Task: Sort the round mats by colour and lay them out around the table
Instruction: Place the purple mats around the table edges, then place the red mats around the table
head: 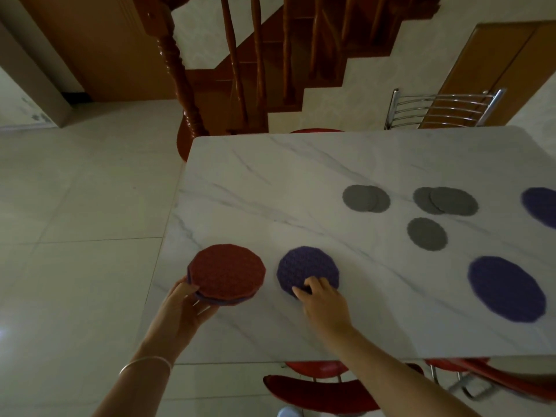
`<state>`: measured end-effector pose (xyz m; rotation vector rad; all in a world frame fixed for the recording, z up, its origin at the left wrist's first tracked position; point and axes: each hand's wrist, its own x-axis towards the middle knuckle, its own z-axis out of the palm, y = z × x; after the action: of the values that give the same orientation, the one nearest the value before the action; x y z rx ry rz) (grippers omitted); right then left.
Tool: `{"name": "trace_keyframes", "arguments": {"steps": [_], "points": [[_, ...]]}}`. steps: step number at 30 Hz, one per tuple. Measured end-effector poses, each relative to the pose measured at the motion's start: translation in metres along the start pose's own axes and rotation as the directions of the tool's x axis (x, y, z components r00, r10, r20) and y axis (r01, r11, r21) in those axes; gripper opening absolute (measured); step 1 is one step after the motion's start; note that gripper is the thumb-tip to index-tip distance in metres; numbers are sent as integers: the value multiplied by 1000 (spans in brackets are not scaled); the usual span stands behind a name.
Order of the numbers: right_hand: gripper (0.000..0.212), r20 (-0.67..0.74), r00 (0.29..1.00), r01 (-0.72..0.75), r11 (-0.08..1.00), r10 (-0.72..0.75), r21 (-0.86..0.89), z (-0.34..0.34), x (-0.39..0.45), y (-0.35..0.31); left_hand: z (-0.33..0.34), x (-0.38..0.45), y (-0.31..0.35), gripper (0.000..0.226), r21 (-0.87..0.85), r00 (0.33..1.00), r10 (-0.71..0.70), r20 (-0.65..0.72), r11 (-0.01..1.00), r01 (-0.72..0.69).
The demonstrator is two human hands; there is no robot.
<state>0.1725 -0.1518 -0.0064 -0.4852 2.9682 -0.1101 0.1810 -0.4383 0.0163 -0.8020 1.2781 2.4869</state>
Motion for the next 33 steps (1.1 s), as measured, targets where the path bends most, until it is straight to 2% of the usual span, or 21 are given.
{"name": "trace_keyframes", "arguments": {"steps": [4,8,14,16,18,20,21,23,26,30,33], "points": [[50,53,997,-50,999,51,-15,0,-5,0,14,-1,-6,33,4,1000,-18,20,1000,18],[46,154,988,-16,997,4,77,10,-3,3,22,-1,-8,34,-26,998,-40,49,999,41],[39,178,984,-42,990,16,138,14,-5,4,23,-1,-12,28,-23,997,-71,40,997,71],[43,114,992,-80,973,56,217,6,-5,4,24,-2,-10,31,-19,997,-71,29,997,71],[44,-19,991,-113,923,129,368,-8,-4,1,24,-5,-6,35,-27,997,-77,23,997,78],[43,-148,974,-72,854,171,516,-31,2,-9,24,-10,2,37,-31,996,-86,12,996,86],[41,-205,967,-15,834,153,552,-45,7,-16,24,-12,7,37,-27,996,-88,9,996,88],[37,-297,954,143,838,24,526,-73,23,-36,27,-17,20,36,-9,997,-80,5,997,80],[44,-310,936,303,835,-168,460,-104,49,-72,29,-21,46,35,18,999,-34,17,999,34],[60,-229,942,320,865,-246,386,-120,75,-122,17,-21,85,39,35,998,4,64,999,-7],[61,-155,959,281,880,-239,382,-126,94,-154,-1,-12,115,36,45,993,19,118,999,-25]]}}
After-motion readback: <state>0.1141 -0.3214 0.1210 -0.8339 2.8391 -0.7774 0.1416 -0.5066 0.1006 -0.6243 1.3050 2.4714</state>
